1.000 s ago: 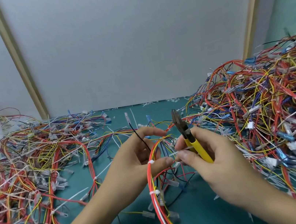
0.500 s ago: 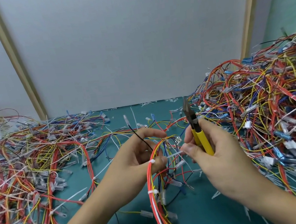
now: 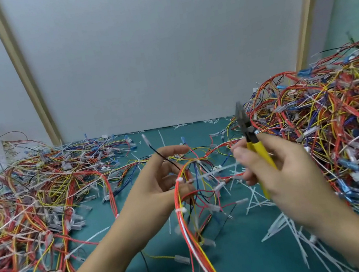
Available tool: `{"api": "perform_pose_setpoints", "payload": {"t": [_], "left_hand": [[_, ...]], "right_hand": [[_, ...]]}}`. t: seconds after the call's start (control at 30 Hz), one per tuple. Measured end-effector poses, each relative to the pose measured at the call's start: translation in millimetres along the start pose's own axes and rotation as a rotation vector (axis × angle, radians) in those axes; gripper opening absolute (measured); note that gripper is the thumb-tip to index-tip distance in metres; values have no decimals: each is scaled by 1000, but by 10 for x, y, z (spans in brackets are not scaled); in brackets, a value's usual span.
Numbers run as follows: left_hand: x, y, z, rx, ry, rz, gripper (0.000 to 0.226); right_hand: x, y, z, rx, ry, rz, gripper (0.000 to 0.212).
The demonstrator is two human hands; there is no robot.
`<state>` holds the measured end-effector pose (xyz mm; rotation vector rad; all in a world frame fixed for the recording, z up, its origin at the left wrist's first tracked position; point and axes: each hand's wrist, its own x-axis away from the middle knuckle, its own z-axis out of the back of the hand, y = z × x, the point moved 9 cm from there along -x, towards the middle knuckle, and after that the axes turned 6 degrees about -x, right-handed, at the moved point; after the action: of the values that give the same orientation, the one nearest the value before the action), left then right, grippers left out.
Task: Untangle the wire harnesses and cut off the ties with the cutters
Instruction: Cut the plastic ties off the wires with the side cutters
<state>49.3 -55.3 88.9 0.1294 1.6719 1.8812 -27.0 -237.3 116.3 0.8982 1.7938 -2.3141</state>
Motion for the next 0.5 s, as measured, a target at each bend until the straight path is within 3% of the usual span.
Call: {"api": "perform_pose_setpoints", "payload": {"t": [0.13, 0.27, 0.5], "left_hand": [[-16, 35, 124, 22, 104, -35, 54], [-22, 31, 139, 55, 116, -57, 56], [-10, 51, 105, -13, 75, -92, 58]], "right_hand": [[39, -25, -176, -180, -185, -161, 37], [226, 172, -458, -101, -450, -396, 36], [299, 264, -502, 18, -531, -465, 34]]}}
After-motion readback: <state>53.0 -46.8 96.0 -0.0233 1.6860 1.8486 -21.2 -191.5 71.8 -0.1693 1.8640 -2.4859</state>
